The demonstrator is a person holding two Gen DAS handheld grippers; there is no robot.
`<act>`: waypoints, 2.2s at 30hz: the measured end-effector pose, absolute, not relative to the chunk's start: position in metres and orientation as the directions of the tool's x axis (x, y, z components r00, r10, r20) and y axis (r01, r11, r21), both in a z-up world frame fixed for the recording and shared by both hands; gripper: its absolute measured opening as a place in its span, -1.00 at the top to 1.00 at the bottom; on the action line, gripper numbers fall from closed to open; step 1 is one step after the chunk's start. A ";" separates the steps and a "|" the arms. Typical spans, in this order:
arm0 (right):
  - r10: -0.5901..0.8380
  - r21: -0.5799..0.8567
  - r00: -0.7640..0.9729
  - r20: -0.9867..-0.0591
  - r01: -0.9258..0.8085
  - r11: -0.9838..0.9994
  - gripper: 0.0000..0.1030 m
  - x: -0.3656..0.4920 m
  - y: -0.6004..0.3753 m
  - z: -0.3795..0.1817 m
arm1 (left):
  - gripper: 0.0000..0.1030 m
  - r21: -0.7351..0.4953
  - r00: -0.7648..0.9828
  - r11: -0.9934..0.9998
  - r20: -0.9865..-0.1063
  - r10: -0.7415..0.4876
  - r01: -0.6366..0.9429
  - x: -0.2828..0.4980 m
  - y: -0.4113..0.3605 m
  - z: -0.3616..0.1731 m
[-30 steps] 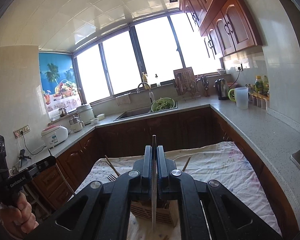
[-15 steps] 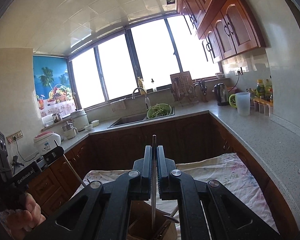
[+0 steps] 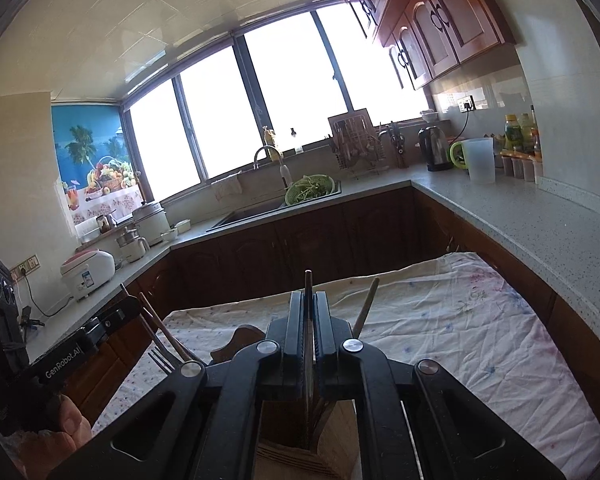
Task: Organize utensils
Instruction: 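Lower the metal chopsticks into the holder and open both tools, then move both tools back toward the wooden chopsticks on the cloth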
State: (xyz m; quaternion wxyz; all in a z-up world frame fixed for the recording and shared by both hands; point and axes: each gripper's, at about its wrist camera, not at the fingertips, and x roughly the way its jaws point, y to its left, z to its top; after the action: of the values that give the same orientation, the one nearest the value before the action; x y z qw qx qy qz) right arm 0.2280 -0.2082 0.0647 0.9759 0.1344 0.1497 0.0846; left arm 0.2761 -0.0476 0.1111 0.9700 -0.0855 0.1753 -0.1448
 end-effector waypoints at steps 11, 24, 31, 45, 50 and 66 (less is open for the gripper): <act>0.191 0.284 0.934 -0.302 -0.103 0.953 0.92 0.229 -0.211 0.062 | 0.91 -0.218 0.883 0.946 -0.356 -0.307 0.241 0.277 -0.043 0.102; 0.197 0.323 0.947 -0.255 -0.108 0.940 -0.13 0.214 -0.222 0.074 | -0.01 -0.255 0.882 0.940 -0.354 -0.310 0.228 0.266 -0.029 0.112; 0.190 0.364 0.961 -0.202 -0.106 0.925 -1.00 0.183 -0.233 0.079 | -0.70 -0.290 0.900 0.941 -0.341 -0.273 0.176 0.235 -0.004 0.117; 0.206 0.429 0.937 -0.283 -0.068 0.901 -1.00 0.125 -0.240 0.039 | -0.78 -0.302 0.852 0.948 -0.467 -0.236 0.097 0.168 0.020 0.077; 0.211 0.434 0.925 -0.315 -0.057 0.899 -1.00 0.107 -0.239 0.026 | -0.78 -0.299 0.822 0.950 -0.517 -0.237 0.086 0.148 0.022 0.059; 0.187 0.427 0.894 -0.408 0.006 0.904 -1.00 0.069 -0.241 -0.014 | -0.78 -0.265 0.742 0.961 -0.628 -0.235 0.080 0.117 0.011 0.017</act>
State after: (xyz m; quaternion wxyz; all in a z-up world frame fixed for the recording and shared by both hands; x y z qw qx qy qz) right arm 0.0695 -0.2411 -0.0144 0.9493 0.2138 0.2254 0.0475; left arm 0.1169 0.0106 0.0166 0.9266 -0.1111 0.3490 -0.0849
